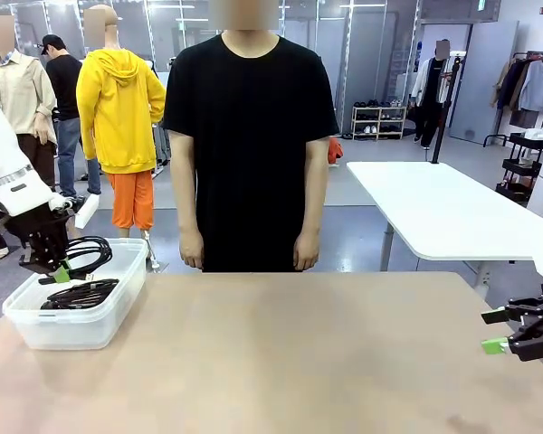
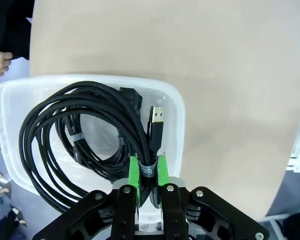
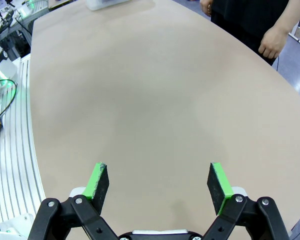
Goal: Organize and store the cables.
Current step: Place the USB Extension Cable into the Organizing box.
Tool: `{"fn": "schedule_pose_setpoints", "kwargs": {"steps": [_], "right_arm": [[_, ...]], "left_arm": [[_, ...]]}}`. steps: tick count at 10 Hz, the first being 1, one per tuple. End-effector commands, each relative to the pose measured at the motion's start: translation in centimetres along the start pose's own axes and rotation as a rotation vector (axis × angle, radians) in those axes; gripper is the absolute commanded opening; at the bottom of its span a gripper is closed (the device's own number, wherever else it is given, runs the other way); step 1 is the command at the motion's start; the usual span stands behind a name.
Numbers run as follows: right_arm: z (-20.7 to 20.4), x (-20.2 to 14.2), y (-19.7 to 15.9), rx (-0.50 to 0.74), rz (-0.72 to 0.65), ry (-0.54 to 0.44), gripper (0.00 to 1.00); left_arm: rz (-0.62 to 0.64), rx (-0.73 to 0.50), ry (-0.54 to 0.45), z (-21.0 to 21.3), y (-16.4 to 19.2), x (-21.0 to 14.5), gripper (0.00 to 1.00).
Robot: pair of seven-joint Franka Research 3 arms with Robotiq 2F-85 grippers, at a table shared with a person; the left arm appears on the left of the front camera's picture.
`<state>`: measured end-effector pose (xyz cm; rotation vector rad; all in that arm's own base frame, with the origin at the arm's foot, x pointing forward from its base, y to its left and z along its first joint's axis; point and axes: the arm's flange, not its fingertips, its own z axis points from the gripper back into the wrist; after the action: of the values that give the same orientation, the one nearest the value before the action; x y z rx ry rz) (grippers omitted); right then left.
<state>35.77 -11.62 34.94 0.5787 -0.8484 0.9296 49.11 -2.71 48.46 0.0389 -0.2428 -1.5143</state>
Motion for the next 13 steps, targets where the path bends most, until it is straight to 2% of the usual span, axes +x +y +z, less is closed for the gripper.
{"fn": "schedule_pose_setpoints", "kwargs": {"steps": [1,2,6,7,10,13], "right_arm": [[-0.1,0.4,-0.1,-0.01,-0.024,-0.009,1.0],[-0.1,0.4,-0.1,-0.01,-0.024,-0.009,1.0],[-0.1,0.4,-0.1,-0.01,-0.024,-0.009,1.0],[-0.1,0.4,-0.1,-0.01,-0.024,-0.009,1.0],[-0.1,0.4,-0.1,-0.01,-0.024,-0.009,1.0],[-0.1,0.4,-0.1,-0.01,-0.024,-0.009,1.0]], "left_arm": [[0.031,0.019,-0.017,1.2,0.6,0.4,0.16],[0.0,0.0,0.0,0.0,0.0,0.0,0.16],[0.003,-0.001,-0.002,0.0,0.2,0.2,0.16],[0.017,0.012,0.056,-0.4,0.9,0.2,0.16],[0.027,-0.057,0.03,-2.8,3.6,-0.8,0.16],[0.066,-0.116,0.072,-5.9,5.6,-1.6,0.16]]}}
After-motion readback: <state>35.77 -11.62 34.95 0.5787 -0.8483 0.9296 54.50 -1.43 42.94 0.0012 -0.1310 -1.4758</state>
